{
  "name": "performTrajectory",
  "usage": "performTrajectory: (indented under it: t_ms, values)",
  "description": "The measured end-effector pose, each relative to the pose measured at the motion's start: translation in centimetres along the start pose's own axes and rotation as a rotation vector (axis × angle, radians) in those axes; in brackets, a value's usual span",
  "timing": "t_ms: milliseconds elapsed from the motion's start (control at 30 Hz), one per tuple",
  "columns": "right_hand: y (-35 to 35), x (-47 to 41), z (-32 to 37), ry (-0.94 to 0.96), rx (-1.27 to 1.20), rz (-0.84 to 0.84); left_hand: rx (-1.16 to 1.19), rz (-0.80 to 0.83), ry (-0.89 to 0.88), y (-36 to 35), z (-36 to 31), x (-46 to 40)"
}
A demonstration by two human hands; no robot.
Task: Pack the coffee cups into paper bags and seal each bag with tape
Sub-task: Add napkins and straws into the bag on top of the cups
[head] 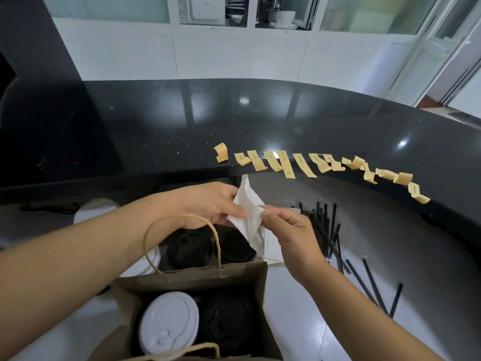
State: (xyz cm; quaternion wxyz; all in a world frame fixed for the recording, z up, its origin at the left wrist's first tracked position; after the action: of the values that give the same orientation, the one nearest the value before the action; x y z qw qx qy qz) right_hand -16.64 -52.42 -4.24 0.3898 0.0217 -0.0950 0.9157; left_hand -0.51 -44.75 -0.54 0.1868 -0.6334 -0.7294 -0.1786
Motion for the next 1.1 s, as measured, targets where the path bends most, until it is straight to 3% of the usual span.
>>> performTrajectory:
  t_ms: [133, 367, 867, 967, 1100]
  values:
    - [0.1, 0.4, 0.9, 0.015, -0.096, -0.094, -0.108, -0.181, -0.003, 0.5, 0.4, 0.6]
    - [1.2, 1.7, 2.7, 0.101, -0.107, -0.294, -0.015, -0.268, 0.012, 1.5, 0.8, 2.7]
    - [-2.9, 2.6, 2.6, 0.411, 0.613, 0.084, 0.295, -0.135, -0.022, -0.1, 0.0, 2.8]
    - [-2.7, 2.6, 2.8, 0.453, 0.672, 0.157, 0.201, -0.142, -0.080, -0.2, 0.1, 3.3]
    - [-1.7, 2.0, 4.3, 0.512, 0.662, -0.020, -0.002, -0.213, -0.198, -0.2, 0.2, 4.2]
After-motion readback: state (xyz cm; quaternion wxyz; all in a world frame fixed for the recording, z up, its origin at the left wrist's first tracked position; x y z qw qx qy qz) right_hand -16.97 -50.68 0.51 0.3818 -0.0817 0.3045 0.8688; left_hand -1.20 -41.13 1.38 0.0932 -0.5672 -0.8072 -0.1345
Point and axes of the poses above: each hand's wrist, its own x-axis away from the middle knuckle, its own y-axis out of the back of the hand, z = x × y, the point moved 1 cm from there along -x, towards the middle knuckle, and after that the axes turned 3 degrees about -x, right-handed, at the moved point
